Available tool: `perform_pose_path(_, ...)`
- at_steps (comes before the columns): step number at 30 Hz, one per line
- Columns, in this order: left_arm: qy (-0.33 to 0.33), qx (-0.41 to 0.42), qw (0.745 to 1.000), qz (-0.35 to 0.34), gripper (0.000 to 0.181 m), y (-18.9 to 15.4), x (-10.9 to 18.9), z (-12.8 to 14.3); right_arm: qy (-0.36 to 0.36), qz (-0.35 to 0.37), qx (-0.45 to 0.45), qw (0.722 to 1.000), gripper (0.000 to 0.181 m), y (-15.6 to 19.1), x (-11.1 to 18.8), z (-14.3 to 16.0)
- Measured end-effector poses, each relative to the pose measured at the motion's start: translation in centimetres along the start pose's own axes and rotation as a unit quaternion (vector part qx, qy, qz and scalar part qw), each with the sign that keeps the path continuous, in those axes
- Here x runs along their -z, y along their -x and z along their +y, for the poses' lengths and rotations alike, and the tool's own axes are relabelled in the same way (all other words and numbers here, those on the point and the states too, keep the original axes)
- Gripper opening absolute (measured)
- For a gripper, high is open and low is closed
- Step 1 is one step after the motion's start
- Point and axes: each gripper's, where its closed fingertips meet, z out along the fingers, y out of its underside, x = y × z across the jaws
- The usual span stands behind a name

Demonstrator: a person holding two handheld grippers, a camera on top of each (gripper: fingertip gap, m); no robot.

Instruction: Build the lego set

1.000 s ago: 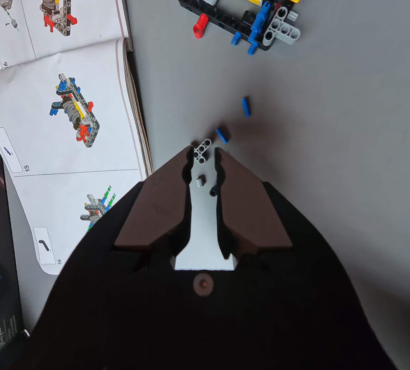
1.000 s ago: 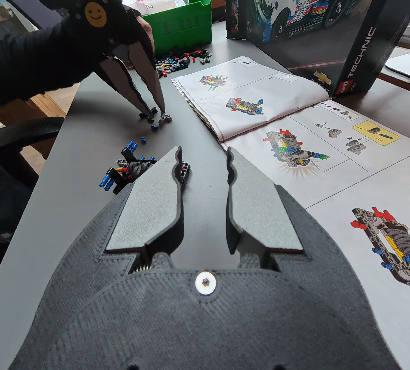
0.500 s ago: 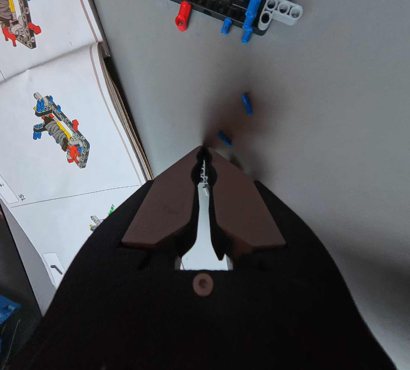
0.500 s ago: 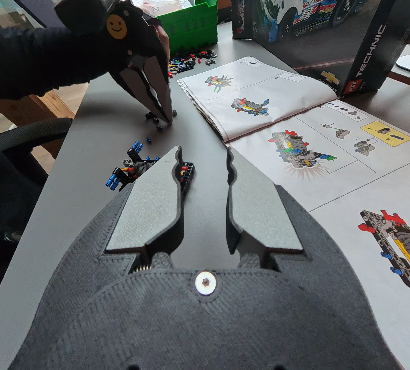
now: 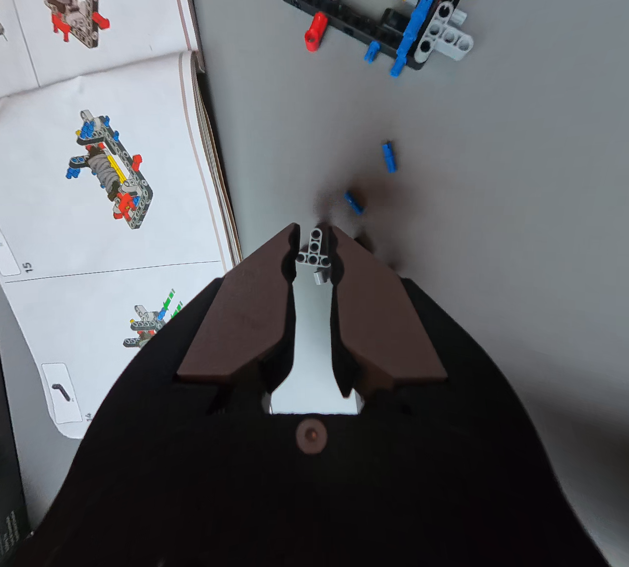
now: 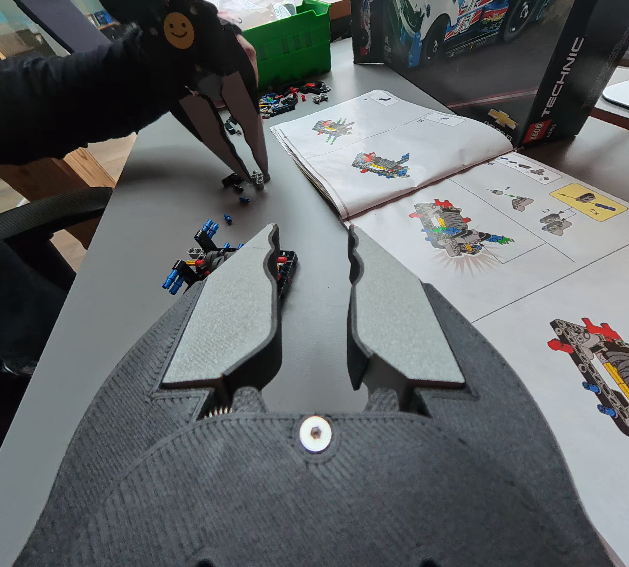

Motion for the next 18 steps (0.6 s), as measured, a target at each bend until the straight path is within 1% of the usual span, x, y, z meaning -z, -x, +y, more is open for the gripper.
perform_pose_path(3, 0.024, 0.003, 1.000, 0.006, 0.009, -0.1, -0.9, 0.8, 0.000, -0.002, 0.000, 1.000, 0.037, 0.1, 0.0, 0.0)
perform_pose_path(4, 0.024, 0.005, 1.000, 0.010, 0.006, -0.2, -1.0, 0.9, 0.000, -0.002, 0.001, 1.000, 0.037, 0.1, 0.0, 0.0)
perform_pose_path(6, 0.027, 0.005, 1.000, 0.012, 0.005, -0.3, -0.9, 1.0, 0.001, -0.004, 0.002, 1.000, 0.036, 0.2, 0.0, 0.0)
perform_pose_path(9, 0.018, 0.004, 1.000, -0.005, 0.005, 0.2, -0.6, 0.8, 0.001, -0.006, 0.003, 1.000, 0.036, 0.3, 0.0, 0.0)
perform_pose_path(11, -0.019, 0.010, 0.999, -0.028, 0.005, 0.7, 0.3, -0.1, 0.001, -0.006, 0.004, 1.000, 0.036, 0.3, 0.0, 0.0)
perform_pose_path(13, -0.085, 0.037, 0.994, -0.050, 0.005, 0.9, 2.0, -1.5, 0.001, -0.002, 0.008, 1.000, 0.037, 0.3, 0.1, -0.1)
perform_pose_path(15, -0.174, 0.081, 0.980, -0.057, 0.005, 0.1, 3.9, -2.9, 0.002, 0.008, 0.016, 1.000, 0.036, 0.1, 0.3, -0.1)
perform_pose_path(16, -0.214, 0.099, 0.969, -0.070, 0.005, -0.2, 4.8, -3.2, 0.003, 0.013, 0.021, 1.000, 0.037, 0.1, 0.3, -0.1)
perform_pose_path(18, -0.271, 0.130, 0.948, -0.101, 0.004, -1.2, 6.0, -2.7, 0.006, 0.018, 0.031, 0.999, 0.036, 0.2, 0.4, -0.1)
